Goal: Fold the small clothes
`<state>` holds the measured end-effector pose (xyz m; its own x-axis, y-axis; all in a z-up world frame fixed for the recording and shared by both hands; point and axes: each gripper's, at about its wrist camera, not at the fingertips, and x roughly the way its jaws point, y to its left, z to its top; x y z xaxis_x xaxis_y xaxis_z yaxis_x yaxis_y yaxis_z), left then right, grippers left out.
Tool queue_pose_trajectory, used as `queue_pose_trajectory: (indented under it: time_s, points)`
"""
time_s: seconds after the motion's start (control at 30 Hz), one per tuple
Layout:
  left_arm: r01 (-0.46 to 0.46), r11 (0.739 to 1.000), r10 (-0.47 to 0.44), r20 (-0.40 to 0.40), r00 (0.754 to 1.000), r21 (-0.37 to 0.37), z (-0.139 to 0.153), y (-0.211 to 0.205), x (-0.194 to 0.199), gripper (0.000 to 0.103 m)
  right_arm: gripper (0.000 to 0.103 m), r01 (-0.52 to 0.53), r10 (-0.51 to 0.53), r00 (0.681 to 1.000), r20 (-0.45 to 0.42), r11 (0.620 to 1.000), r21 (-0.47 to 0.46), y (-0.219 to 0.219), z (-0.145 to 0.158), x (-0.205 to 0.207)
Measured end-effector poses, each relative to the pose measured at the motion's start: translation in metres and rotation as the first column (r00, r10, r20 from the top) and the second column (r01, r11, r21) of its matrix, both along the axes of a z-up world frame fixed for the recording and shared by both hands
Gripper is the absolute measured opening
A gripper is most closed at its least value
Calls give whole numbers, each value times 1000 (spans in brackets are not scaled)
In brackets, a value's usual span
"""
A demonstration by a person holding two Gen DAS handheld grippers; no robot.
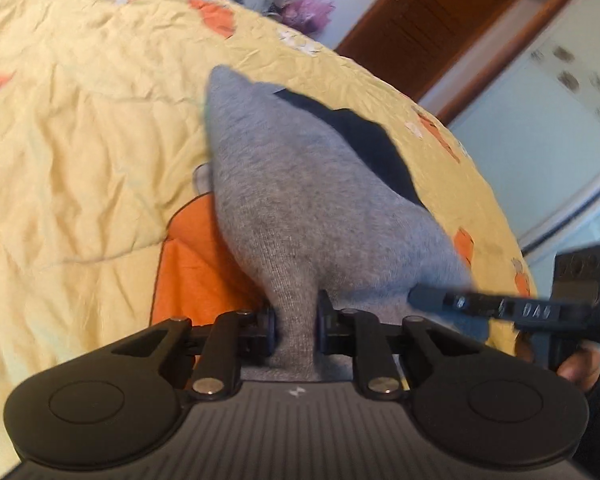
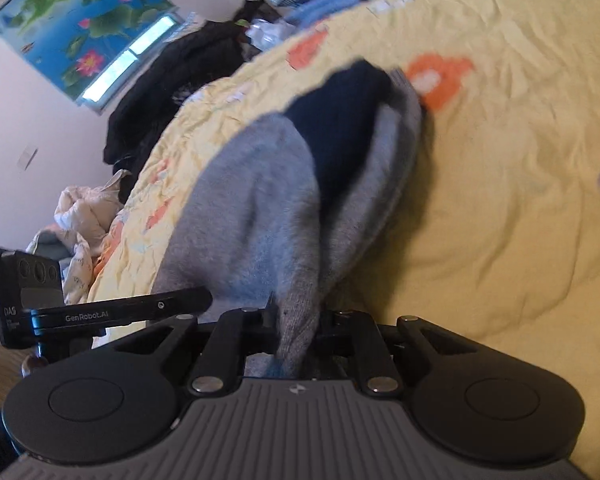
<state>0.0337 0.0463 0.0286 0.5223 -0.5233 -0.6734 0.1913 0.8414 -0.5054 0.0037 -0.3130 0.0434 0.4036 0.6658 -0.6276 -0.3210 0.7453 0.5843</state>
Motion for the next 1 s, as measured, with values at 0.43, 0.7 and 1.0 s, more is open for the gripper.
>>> queue_pose_trajectory:
  time_s: [0.43, 0.7, 1.0]
  points:
    - [-115, 969, 62, 234, 970, 219, 52, 3, -25, 32, 57, 189, -188, 969, 162, 982, 9, -38, 35, 0]
    - [-185, 886, 28, 350, 937, 426, 28, -77, 54, 84, 66, 122, -110, 971, 213, 992, -42, 48, 36, 101]
    - [-179, 912, 47, 339, 940, 370, -21, -70, 74, 95, 63, 195, -164, 966, 200, 970, -146, 48, -14, 135]
